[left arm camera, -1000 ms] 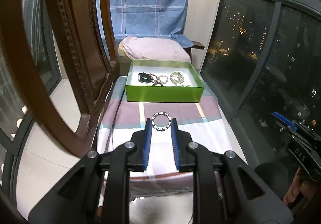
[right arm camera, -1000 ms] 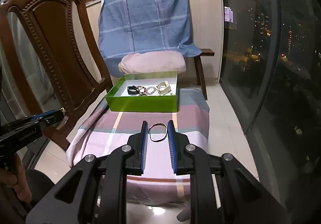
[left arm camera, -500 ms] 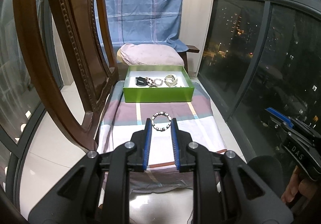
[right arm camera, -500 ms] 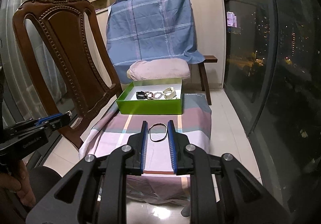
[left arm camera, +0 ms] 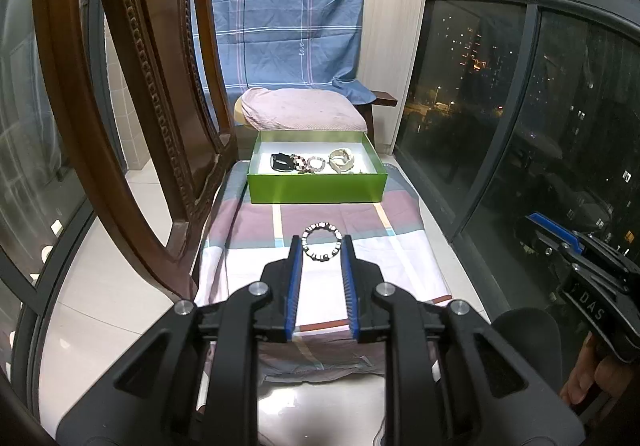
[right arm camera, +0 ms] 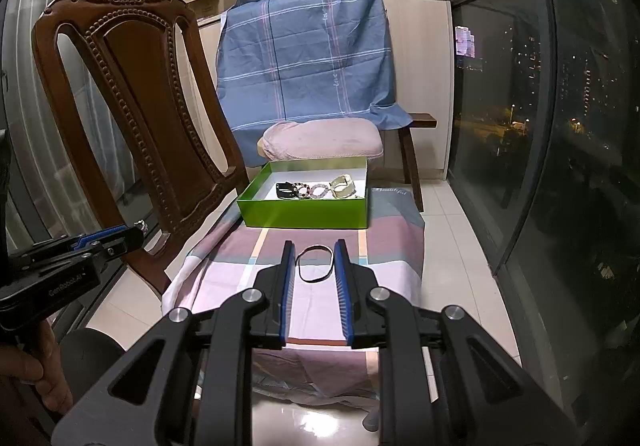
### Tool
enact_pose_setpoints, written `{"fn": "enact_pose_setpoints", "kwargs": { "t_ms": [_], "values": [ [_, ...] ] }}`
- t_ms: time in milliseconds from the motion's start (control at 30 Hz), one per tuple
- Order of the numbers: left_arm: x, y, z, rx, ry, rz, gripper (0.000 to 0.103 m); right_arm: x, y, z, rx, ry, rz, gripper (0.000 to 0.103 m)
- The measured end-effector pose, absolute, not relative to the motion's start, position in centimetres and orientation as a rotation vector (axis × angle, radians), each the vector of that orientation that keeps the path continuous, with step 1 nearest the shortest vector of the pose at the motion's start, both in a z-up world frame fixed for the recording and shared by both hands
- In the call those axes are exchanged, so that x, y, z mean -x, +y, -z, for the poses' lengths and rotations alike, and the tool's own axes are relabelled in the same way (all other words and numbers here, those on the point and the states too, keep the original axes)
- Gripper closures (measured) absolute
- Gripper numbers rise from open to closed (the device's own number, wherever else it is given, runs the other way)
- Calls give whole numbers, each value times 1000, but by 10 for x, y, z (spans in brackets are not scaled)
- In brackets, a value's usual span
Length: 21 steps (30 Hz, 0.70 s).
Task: Organize jewelry
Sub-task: 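Carry the silver ring in the left gripper while the right carries the dark ring over the box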
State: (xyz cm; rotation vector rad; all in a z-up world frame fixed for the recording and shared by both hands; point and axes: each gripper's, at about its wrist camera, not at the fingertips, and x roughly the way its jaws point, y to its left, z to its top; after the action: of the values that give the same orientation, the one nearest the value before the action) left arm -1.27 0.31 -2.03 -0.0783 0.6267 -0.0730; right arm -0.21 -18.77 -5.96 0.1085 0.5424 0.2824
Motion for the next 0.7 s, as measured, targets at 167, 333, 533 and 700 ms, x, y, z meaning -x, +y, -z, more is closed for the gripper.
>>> {"fn": "enact_pose_setpoints", "kwargs": {
  "t_ms": [167, 333, 533, 700],
  "values": [
    [13, 4, 23, 79, 639, 77, 84, 1, -185, 60, -103, 548, -284, 83],
    [11, 4, 25, 84, 648, 74, 84, -3, -184, 64, -103, 564, -286, 83],
    [-2, 5, 34, 96, 680, 79, 84, -19, -181, 77, -103, 600, -290, 83],
    [-28, 10, 29, 106, 684, 92, 84, -43, -179, 72, -103, 593, -299, 83]
  ]
}}
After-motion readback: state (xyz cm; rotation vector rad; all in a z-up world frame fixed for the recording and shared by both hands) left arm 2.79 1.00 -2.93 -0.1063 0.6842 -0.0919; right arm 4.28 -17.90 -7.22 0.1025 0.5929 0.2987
